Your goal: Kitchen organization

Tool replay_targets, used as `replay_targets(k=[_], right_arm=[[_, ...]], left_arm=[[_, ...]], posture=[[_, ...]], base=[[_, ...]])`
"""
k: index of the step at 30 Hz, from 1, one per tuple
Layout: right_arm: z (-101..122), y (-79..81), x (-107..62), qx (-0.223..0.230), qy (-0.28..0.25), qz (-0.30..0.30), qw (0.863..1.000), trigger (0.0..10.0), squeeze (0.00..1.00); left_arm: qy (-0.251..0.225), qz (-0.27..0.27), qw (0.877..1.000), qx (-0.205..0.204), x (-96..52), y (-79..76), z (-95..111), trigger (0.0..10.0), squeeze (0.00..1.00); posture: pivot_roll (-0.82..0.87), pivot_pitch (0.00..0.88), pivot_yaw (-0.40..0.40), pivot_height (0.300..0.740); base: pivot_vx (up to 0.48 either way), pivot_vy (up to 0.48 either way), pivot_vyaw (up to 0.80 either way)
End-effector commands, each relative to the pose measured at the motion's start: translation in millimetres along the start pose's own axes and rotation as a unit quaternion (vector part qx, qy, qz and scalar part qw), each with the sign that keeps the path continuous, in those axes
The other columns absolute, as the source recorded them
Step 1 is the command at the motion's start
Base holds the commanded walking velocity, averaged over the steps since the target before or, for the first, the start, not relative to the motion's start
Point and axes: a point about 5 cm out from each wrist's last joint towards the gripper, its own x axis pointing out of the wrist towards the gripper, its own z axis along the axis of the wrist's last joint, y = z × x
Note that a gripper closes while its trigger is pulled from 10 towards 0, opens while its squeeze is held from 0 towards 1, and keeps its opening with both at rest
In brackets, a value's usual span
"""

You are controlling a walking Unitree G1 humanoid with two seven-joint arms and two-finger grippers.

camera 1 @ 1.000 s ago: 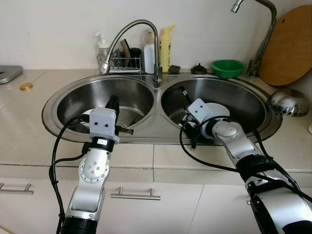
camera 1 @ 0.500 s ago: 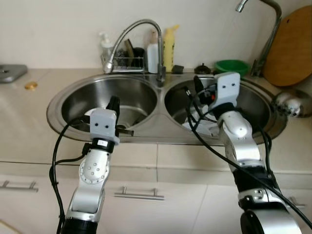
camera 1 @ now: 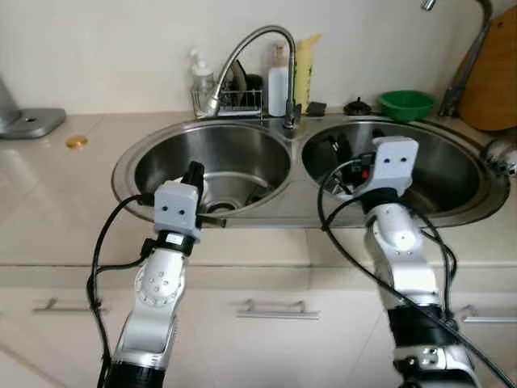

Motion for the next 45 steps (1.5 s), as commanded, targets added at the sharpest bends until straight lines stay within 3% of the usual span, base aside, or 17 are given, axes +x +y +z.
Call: replay_targets(k=[1,10,14,27,41,45], right_arm=[[6,12.6,1.0,0.005,-0.011,0.014,1.000,10.0,0.00],[4,20.3,-7.2,0.006,-0.009,0.020,1.000,10.0,0.00],[-1,25.9,-14.3,0.014,0.005,0.028,0.999,10.0,0.00],[-13,25.5,-36.2,0.013,0.030,0.028,0.999,10.0,0.00],[-9,26.9,-36.3,0.024,0.018,0.008,1.000,10.0,0.00],[-9,27.0,-36.9,0.025,0.019,0.006,0.999,10.0,0.00]], left_arm=[[-0.001,0.011,1.000,0.010,-1.0,9.3,1,10.0,0.00],[-0.001,0.011,1.000,0.008,-1.7,7.6,1,10.0,0.00],[-0.007,0.011,1.000,0.010,-4.5,7.1,1,10.0,0.00],[-0.001,-0.023,0.999,0.045,-11.8,-0.5,-2,10.0,0.00],[-0.005,-0.040,0.997,0.065,-11.3,-7.9,-2,10.0,0.00],[-0.013,-0.037,0.998,0.049,-12.4,-9.0,0,10.0,0.00]], posture=[[-0.06,0.000,0.036,0.740],[-0.07,0.000,0.033,0.740],[-0.06,0.000,0.032,0.740],[-0.07,0.000,0.033,0.740],[-0.07,0.000,0.035,0.740],[-0.07,0.000,0.035,0.740]], base=[[0.000,0.469,0.00],[0.000,0.469,0.00],[0.000,0.000,0.00],[0.000,0.000,-0.80],[0.000,-0.097,-0.80],[0.000,0.000,-0.80]])
